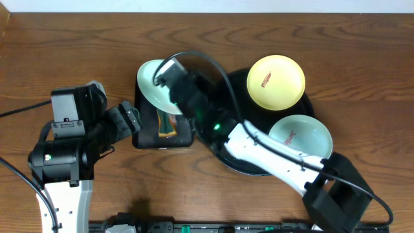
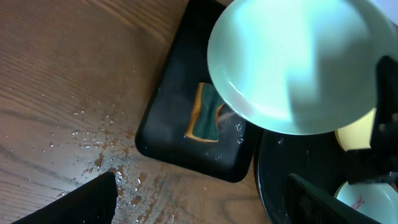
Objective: Clean dirty plates on tray and stack at the side
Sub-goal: 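Carry the green plate with the right gripper to the table's right side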
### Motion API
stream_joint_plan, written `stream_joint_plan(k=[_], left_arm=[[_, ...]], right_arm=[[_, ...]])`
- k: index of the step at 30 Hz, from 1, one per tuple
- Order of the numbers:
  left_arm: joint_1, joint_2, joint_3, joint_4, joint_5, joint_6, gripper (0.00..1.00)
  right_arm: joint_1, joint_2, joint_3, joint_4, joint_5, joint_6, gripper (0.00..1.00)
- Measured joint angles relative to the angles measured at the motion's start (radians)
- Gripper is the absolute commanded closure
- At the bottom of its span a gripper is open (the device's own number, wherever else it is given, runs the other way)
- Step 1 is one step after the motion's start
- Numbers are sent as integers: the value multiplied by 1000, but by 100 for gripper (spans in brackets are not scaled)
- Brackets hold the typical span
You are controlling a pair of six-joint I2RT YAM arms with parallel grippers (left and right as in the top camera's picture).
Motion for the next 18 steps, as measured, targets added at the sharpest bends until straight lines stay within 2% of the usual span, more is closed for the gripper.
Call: stream_joint_plan(k=[8, 18], left_arm=[[0, 0, 0, 0, 0, 0, 14], [0, 0, 0, 0, 0, 0, 14]], right_arm=[[87, -1, 0, 114, 238, -164, 99], [93, -1, 0, 166, 312, -222, 99]])
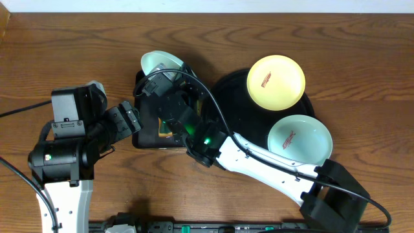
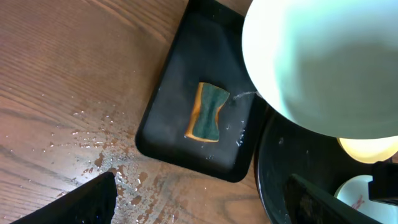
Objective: Clean dirty plates on tray and stack at the side
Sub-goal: 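Carry the green plate with the right gripper to the table's right side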
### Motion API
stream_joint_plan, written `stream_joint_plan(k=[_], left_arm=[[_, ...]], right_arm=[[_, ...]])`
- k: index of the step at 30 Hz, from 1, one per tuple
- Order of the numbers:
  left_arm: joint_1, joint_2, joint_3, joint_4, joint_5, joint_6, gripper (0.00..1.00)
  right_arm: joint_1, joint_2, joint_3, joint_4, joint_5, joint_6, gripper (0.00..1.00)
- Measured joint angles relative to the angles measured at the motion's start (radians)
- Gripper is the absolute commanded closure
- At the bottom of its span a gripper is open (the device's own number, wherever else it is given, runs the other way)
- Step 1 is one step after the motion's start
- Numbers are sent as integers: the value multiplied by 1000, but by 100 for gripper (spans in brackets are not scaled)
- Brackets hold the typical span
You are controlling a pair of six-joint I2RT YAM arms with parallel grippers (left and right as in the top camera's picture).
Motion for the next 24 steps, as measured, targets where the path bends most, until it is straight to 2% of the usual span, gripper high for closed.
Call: stream_joint_plan(k=[24], left_arm=[[0, 0, 0, 0, 0, 0, 14]], right_arm=[[0, 0, 0, 2, 5, -42, 99]])
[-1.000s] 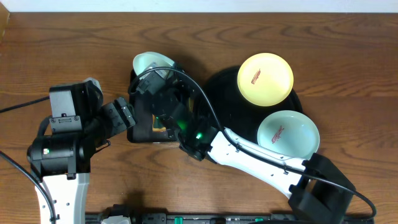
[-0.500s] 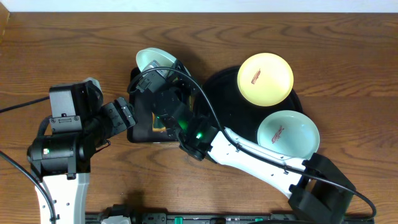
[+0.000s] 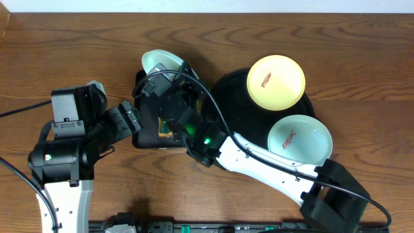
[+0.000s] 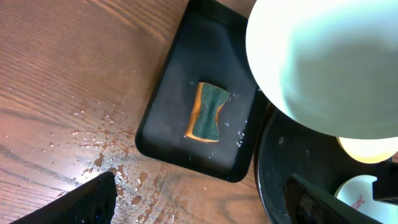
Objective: Clean dirty plates on tray and stack at the side
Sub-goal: 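Carry the green plate with the right gripper to the table's right side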
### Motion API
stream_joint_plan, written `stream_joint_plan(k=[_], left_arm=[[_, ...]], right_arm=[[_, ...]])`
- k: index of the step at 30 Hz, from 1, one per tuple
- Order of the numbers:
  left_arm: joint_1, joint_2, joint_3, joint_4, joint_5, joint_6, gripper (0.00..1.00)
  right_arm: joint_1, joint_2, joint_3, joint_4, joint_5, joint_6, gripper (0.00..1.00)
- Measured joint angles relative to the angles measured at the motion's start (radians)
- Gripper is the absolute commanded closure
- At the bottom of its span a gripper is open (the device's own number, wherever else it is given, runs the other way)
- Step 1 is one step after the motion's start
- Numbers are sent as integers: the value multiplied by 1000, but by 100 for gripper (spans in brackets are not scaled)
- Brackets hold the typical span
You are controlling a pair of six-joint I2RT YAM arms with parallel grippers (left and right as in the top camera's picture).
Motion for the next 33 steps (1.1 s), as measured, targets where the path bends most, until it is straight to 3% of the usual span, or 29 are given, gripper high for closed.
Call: stream_joint_plan(k=[3, 8, 17, 22, 28, 33], left_arm=[[0, 0, 0, 0, 0, 0, 13], [0, 0, 0, 0, 0, 0, 13], [0, 1, 0, 0, 0, 0, 13], [0, 1, 0, 0, 0, 0, 13], [0, 1, 0, 0, 0, 0, 13], [0, 1, 0, 0, 0, 0, 13]], right_arm=[[-4, -3, 3, -109, -15, 76, 99], [-45, -5, 3, -349, -159, 332, 99], [-208, -163, 3, -524, -425, 697, 99], [-473, -280, 9, -660, -723, 877, 99], [-906, -290, 9, -808, -1126, 989, 99], [-1244, -289, 9, -930, -1246, 1012, 99]])
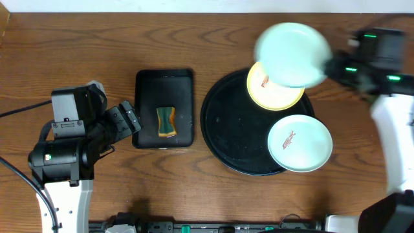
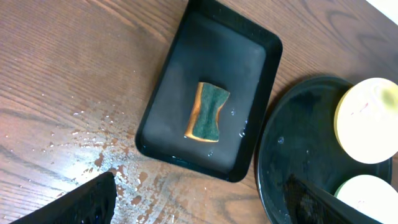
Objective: Clean dirty plates on tray and stack at the side
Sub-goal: 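Carry the green plate with the right gripper to the table's right side, then set the green plate down on the table and release it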
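My right gripper (image 1: 334, 65) is shut on the rim of a pale green plate (image 1: 293, 45), held in the air over the far right of the table and blurred. Below it a yellow plate (image 1: 275, 87) with a red smear lies on the round black tray (image 1: 226, 129). A second pale green plate (image 1: 299, 144) with a red smear sits at the tray's near right. My left gripper (image 2: 199, 208) is open over wet wood, near the front left corner of the rectangular tray. A green and orange sponge (image 2: 207, 112) lies in the rectangular black tray (image 2: 180, 81).
Water droplets (image 2: 99, 140) are scattered on the wood left of the rectangular tray. Left of the trays and along the far edge, the wooden table (image 1: 65, 52) shows bare.
The right arm has moved from over the rectangular tray to the far right of the table, with the pale green plate still in its gripper. The left arm has not moved.
The right gripper held the pale green plate tilted over the rectangular tray above the sponge. Then the plate was over the tray's far end with water running off it, and stayed there. Now it hangs over the yellow plate at the right.
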### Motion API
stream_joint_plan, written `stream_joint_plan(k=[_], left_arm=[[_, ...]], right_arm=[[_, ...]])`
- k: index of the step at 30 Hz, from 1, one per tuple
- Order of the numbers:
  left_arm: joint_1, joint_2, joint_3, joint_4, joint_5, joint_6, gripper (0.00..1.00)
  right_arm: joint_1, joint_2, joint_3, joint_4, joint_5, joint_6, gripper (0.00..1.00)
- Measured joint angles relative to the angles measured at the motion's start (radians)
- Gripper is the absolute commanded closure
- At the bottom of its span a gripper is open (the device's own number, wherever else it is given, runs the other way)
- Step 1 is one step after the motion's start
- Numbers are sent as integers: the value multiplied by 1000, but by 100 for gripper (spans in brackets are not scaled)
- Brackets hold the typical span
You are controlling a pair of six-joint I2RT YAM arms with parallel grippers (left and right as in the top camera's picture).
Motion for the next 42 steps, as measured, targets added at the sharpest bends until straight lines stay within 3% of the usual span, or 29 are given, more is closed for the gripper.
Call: stream_joint_plan(k=[9, 16, 17, 18, 19, 20, 21, 25, 29, 32, 37, 42], left_arm=[[0, 0, 0, 0, 0, 0, 13], [0, 0, 0, 0, 0, 0, 13], [0, 0, 0, 0, 0, 0, 13], [0, 0, 0, 0, 0, 0, 13], [0, 0, 0, 0, 0, 0, 13], [0, 0, 0, 0, 0, 0, 13], [0, 0, 0, 0, 0, 0, 13], [0, 0, 0, 0, 0, 0, 13], [0, 0, 0, 0, 0, 0, 13], [0, 0, 0, 0, 0, 0, 13], [0, 0, 0, 0, 0, 0, 13], [0, 0, 0, 0, 0, 0, 13]], right_arm=[[-381, 76, -70, -27, 87, 2, 99], [-486, 251, -225, 134, 77, -20, 99], [-488, 262, -232, 139, 71, -26, 88], [-490, 269, -236, 146, 67, -34, 55], [-490, 272, -237, 154, 55, -44, 35], [-490, 272, -237, 165, 45, -60, 20], [-490, 268, -236, 177, 31, -72, 16], [-484, 224, -235, 182, -52, -130, 23], [-431, 102, -230, 106, -117, -172, 46], [-340, 14, -212, -21, -124, -173, 38], [-114, -8, -212, -251, 48, -166, 42], [68, 0, -291, -287, 294, -109, 43]])
